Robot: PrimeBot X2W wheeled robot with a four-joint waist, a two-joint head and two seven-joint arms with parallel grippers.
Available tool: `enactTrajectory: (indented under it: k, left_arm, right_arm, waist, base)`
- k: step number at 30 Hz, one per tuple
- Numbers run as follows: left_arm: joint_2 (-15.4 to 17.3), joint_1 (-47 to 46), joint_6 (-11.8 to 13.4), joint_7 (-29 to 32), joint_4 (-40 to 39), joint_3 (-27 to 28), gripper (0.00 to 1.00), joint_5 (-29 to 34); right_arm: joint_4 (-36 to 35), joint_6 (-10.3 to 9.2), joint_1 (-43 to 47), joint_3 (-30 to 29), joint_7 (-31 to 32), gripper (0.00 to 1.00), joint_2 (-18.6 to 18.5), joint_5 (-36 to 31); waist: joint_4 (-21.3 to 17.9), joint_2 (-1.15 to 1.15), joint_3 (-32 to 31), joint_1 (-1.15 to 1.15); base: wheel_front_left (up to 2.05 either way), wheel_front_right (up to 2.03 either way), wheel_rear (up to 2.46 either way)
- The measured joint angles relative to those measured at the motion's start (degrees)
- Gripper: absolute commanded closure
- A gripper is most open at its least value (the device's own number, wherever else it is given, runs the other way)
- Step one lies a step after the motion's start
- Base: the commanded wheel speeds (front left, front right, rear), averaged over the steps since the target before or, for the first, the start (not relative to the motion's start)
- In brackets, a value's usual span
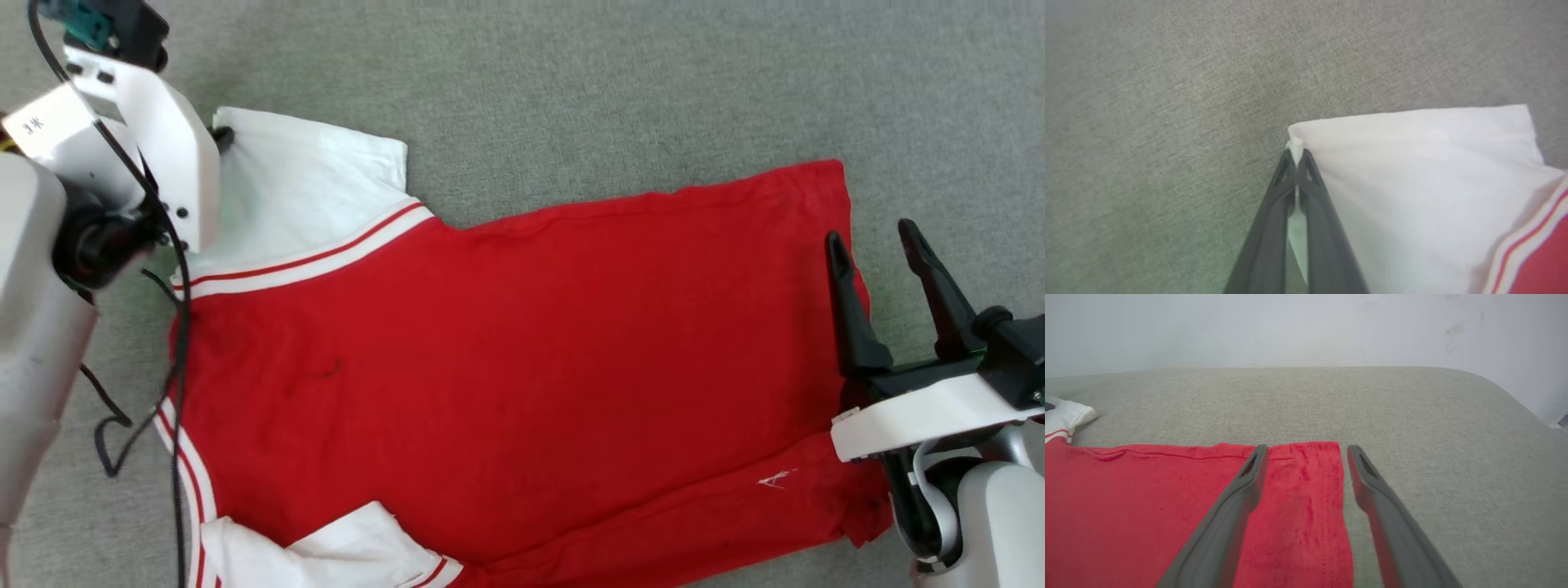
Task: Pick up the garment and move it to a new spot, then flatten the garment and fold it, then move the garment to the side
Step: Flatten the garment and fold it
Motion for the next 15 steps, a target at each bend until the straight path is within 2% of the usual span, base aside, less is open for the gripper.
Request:
enactTrajectory:
  k: [7, 11, 15]
  left_arm:
    - [-1.0, 3.0, 0.4, -6.8, -0.1, 1.4, 1.0, -1.1]
    - [-2.4, 5.6, 0.4, -11.3, -3.0, 2.8, 1.0, -2.8]
    - [-1.7, 9.4, 0.5, -13.4, -7.5, 3.1, 1.0, -3.3]
  right_arm:
    - [0.9, 0.0, 0.2, -0.9, 2.8, 0.0, -1.3, -0.4]
    - [1.3, 0.0, 0.8, -1.8, 7.8, 0.0, -3.5, -0.2]
    - [1.5, 0.01, 0.9, -3.4, 15.1, 0.0, -6.6, -0.1]
  waist:
    - [1.9, 0.0, -4.7, 0.0]
    - [3.4, 0.0, -8.0, 0.0]
    - [5.5, 0.0, -10.7, 0.0]
  base:
    - [0.0, 0.0, 0.0]
    - [0.0, 0.0, 0.0]
    - [0.0, 0.0, 0.0]
